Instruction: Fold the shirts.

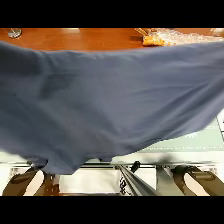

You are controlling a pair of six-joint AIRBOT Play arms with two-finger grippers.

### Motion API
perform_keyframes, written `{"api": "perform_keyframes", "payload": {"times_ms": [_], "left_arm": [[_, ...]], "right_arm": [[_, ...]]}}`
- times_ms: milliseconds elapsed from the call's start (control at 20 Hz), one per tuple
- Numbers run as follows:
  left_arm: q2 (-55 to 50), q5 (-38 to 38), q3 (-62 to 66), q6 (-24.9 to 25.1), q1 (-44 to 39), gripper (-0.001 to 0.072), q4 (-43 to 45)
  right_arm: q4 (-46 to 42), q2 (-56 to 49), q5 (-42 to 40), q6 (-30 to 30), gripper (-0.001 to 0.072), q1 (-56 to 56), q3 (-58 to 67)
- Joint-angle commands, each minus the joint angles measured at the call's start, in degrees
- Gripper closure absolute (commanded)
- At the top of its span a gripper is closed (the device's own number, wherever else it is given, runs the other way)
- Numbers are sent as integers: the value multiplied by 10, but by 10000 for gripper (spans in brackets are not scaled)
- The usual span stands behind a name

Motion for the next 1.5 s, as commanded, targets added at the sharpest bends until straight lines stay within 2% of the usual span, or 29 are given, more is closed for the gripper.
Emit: {"api": "perform_keyframes", "payload": {"times_ms": [0, 100, 300, 550, 700, 900, 1000, 1050, 1100, 1150, 1200, 1300, 1450], "left_arm": [[-55, -4, -116, 16, -1, 689, 25], [-110, 39, -148, 39, -15, 689, 25], [-238, 130, -149, 95, -69, 688, 25], [-369, 207, -149, 103, -110, 687, 25], [-437, 195, -149, 102, -119, 687, 25], [-519, 138, -150, 82, -130, 687, 24], [-551, 107, -149, 51, -136, 686, 24], [-562, 92, -149, 19, -137, 655, 24], [-565, 86, -149, -4, -136, 500, 24], [-563, 82, -147, -20, -133, 284, 24], [-561, 68, -138, -31, -127, 185, 24], [-557, 3, -97, -33, -107, 185, 24], [-530, -129, -57, -39, -64, 185, 29]], "right_arm": [[2, -84, -10, -21, 675, 0, -77], [1, -152, -57, -40, 675, 0, -90], [1, -268, -175, -37, 675, 0, -90], [1, -384, -255, -25, 674, 0, -90], [1, -446, -256, -5, 674, 0, -90], [7, -504, -201, 20, 673, 1, -90], [6, -516, -188, 20, 673, 1, -90], [5, -516, -189, 19, 667, 1, -90], [6, -514, -189, 19, 589, 1, -89], [6, -511, -179, 18, 482, 0, -84], [5, -506, -163, 10, 396, -1, -77], [-7, -487, -124, -23, 320, -3, -60], [-65, -445, -38, -38, 284, -19, -58]]}}
